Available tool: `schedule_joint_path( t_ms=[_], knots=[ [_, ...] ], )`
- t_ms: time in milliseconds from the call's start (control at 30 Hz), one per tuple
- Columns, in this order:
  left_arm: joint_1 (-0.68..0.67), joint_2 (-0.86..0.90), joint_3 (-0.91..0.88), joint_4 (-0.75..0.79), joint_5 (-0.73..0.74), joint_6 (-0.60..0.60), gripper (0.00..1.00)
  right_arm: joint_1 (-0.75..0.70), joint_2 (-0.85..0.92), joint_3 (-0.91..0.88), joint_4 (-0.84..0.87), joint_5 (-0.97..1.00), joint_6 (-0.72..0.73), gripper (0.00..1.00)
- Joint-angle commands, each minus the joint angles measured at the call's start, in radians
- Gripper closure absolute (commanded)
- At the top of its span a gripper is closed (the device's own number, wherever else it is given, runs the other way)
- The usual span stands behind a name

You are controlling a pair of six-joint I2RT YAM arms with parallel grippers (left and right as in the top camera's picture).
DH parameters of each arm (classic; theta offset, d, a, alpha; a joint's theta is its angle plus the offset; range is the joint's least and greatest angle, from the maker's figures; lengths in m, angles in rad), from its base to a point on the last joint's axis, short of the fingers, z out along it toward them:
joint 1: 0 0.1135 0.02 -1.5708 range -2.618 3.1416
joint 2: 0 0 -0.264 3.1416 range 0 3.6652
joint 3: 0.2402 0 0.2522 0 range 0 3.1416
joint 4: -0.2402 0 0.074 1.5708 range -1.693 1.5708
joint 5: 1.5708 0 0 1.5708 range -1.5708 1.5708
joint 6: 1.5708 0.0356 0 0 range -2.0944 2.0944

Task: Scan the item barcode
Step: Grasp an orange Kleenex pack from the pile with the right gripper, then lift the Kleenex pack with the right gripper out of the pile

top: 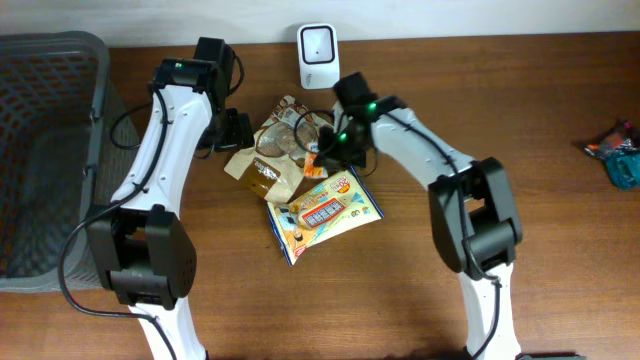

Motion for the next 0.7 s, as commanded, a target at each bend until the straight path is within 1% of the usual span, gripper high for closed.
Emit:
schedule_joint_path(
  t_ms=[0,33,67,100,167,233,333,367,400,433,467,533,567,600,667],
  knots=[
    [0.001,0.002,0.002,-0.001,0.003,-0.017,0.01,-0.097,0.013,0.027,-0.002,-0.423,-0.184,0.96],
    [0.001,0.002,0.002,-0.001,0.003,-0.017,0.01,-0.121,0.013,0.027,-0.002,-0.520,-0.235,0.96],
    [0.001,0.002,0.002,-0.001,0.003,-0.017,0.01,-0.145,0.013,0.027,-0.002,-0.596,-0.277,0.92],
    [0.001,0.002,0.002,-0.001,0.003,-0.016,0.01,-0.168,0.013,0.027,-0.002,-0.680,-0.318,0.83],
    [0.001,0.002,0.002,-0.001,0.003,-0.017,0.01,-0.204,0.013,0.027,-0.002,-0.846,-0.406,0.68],
    [0.001,0.002,0.002,-0.001,0.003,-0.017,0.01,-0.236,0.013,0.027,0.006,-0.996,-0.481,0.66],
    [0.001,0.002,0.002,-0.001,0.003,-0.017,0.01,-0.269,0.014,0.027,0.019,-0.996,-0.480,0.66],
    [0.001,0.002,0.002,-0.001,0.003,-0.017,0.01,-0.274,0.014,0.027,0.021,-0.996,-0.480,0.67],
    [0.000,0.002,0.002,-0.001,0.003,-0.017,0.01,-0.275,0.014,0.027,0.021,-0.996,-0.480,0.73],
    [0.001,0.002,0.002,-0.001,0.003,-0.017,0.01,-0.275,0.014,0.027,0.018,-0.976,-0.478,0.77],
    [0.001,0.002,0.002,-0.001,0.003,-0.017,0.01,-0.275,0.014,0.027,-0.002,-0.848,-0.443,0.79],
    [0.001,0.002,0.002,-0.001,0.003,-0.017,0.01,-0.270,0.014,0.027,-0.069,-0.397,-0.351,0.78],
    [0.000,0.002,0.002,-0.001,0.003,-0.017,0.01,-0.258,0.014,0.027,-0.101,-0.222,-0.343,0.78],
    [0.001,0.002,0.002,-0.001,0.003,-0.017,0.01,-0.241,0.014,0.027,-0.120,-0.140,-0.345,0.78],
    [0.001,0.002,0.002,-0.001,0.003,-0.017,0.01,-0.212,0.013,0.043,-0.119,-0.141,-0.362,0.79]
  ],
)
